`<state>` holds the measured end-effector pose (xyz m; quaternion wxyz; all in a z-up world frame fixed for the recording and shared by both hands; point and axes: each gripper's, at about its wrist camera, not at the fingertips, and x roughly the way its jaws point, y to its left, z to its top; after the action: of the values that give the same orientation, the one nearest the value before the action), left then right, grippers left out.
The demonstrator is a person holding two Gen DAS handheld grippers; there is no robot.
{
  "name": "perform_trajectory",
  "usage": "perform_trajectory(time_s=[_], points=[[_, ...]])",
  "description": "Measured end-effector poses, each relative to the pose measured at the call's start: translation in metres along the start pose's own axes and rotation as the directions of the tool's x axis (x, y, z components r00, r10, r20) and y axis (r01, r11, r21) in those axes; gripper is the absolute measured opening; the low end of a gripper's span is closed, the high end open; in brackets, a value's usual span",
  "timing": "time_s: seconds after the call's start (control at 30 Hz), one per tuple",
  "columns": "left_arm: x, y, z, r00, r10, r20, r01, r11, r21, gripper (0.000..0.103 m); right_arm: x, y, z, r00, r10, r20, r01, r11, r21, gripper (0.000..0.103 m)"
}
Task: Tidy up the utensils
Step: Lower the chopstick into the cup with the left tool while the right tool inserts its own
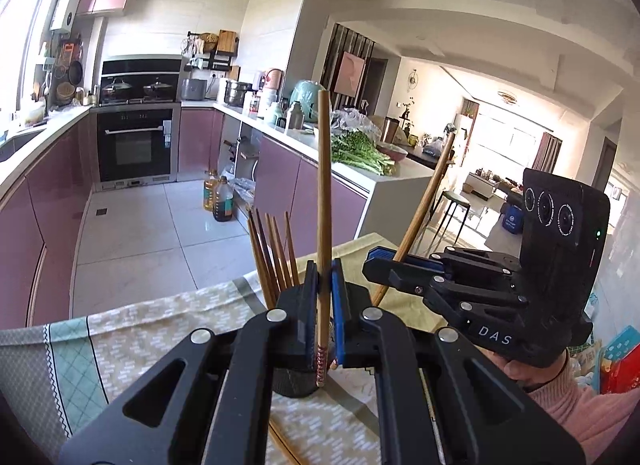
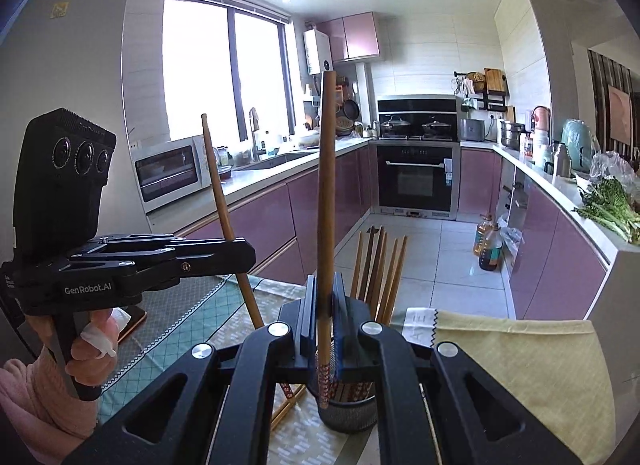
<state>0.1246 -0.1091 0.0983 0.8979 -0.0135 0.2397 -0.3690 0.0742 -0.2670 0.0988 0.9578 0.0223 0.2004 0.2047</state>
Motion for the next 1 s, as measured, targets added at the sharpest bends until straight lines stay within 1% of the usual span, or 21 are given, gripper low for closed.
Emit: perform_trajectory(time_s=[0.13, 0.23, 0.3, 0.4, 0.53, 0.67, 0.87, 1.0], points=[[0.001, -0.004, 0.005, 0.999, 0.02, 0.027, -0.02, 1.0, 0.013, 0.008, 0.003, -0.004, 0.004, 1.0, -0.011, 0.012, 0.011, 1.0, 0.002, 0.006], [0.007, -0.006, 0.007, 0.999, 0.03, 0.031, -0.031, 0.999, 0.018, 0.007, 0.01, -0.007, 0.004, 1.0, -0.018, 0.009, 0.018, 1.0, 0.004, 0.006], [0.012, -0.006, 0.004, 0.999, 0.044, 0.031, -0.045, 0.999, 0.023, 0.007, 0.016, -0.008, 0.002, 1.0, -0.026, 0.0, 0.026, 1.0, 0.004, 0.006], [0.021, -0.005, 0.0, 0.999, 0.041, 0.013, -0.041, 0.999, 0.015, 0.007, 0.026, -0.01, -0.002, 0.999, -0.037, -0.018, 0.037, 0.999, 0.007, 0.006], [0.034, 0.001, -0.005, 0.999, 0.048, -0.024, -0.048, 0.999, 0.013, 0.007, 0.038, -0.012, -0.008, 0.998, -0.041, -0.049, 0.042, 0.999, 0.018, 0.006], [0.047, 0.001, -0.015, 0.996, 0.039, -0.082, -0.037, 0.999, 0.034, 0.007, 0.048, -0.014, -0.014, 0.995, -0.04, -0.088, 0.042, 0.999, 0.028, 0.006], [0.061, -0.001, -0.03, 0.986, 0.035, -0.163, -0.024, 0.997, 0.068, 0.008, 0.063, -0.014, -0.026, 0.986, -0.026, -0.162, 0.033, 0.999, 0.038, 0.006], [0.071, 0.002, -0.034, 0.978, 0.034, -0.207, -0.02, 0.997, 0.069, 0.008, 0.073, -0.015, -0.032, 0.978, -0.021, -0.208, 0.031, 0.998, 0.047, 0.006]])
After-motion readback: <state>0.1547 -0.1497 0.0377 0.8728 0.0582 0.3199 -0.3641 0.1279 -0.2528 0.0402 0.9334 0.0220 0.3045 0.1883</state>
